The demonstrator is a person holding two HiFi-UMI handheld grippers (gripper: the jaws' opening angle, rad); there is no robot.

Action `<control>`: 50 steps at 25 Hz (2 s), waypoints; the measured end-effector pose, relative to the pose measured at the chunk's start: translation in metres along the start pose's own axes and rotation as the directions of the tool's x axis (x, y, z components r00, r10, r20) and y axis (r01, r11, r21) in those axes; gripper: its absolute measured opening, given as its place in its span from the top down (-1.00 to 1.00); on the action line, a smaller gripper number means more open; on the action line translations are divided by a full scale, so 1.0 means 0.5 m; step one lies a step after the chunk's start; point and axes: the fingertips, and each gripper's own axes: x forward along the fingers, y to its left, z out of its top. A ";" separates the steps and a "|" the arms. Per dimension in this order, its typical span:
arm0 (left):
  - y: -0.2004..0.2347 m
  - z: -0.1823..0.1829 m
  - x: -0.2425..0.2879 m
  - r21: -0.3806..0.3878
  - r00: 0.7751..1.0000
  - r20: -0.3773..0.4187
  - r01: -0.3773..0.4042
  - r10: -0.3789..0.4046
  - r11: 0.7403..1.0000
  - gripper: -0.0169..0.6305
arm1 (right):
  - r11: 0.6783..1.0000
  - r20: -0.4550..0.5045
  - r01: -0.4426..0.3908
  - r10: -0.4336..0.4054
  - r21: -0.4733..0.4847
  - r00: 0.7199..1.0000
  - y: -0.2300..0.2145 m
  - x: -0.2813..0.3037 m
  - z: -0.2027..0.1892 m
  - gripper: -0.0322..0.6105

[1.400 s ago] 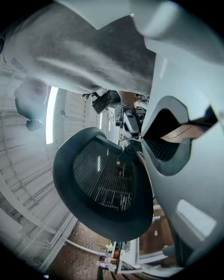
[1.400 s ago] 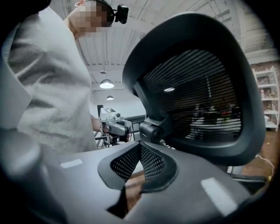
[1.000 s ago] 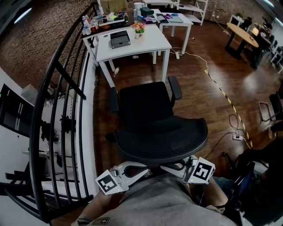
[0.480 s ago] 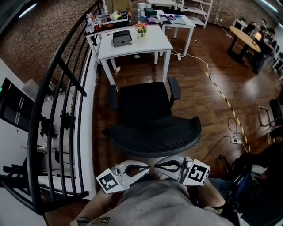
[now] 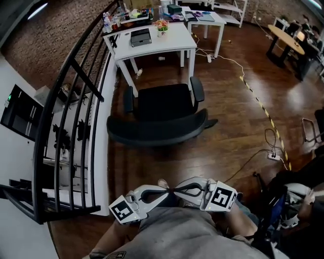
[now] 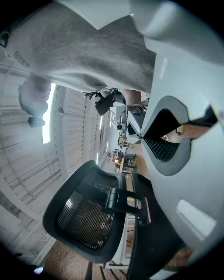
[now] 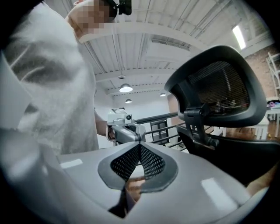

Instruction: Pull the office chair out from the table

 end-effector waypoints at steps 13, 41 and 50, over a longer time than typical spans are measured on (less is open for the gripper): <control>-0.131 -0.024 -0.037 -0.027 1.000 0.004 -0.021 0.021 0.999 0.97 | 0.999 -0.030 -0.052 0.053 0.016 0.998 0.133 0.005 -0.032 0.89; -0.136 -0.029 -0.118 0.006 0.998 0.023 0.060 -0.060 0.998 0.97 | 0.998 -0.024 0.055 -0.055 0.007 0.998 0.158 0.079 -0.027 0.89; -0.129 -0.031 -0.109 0.021 0.997 0.028 0.071 -0.072 0.997 0.97 | 0.996 -0.029 0.088 -0.088 -0.008 0.996 0.143 0.068 -0.028 0.89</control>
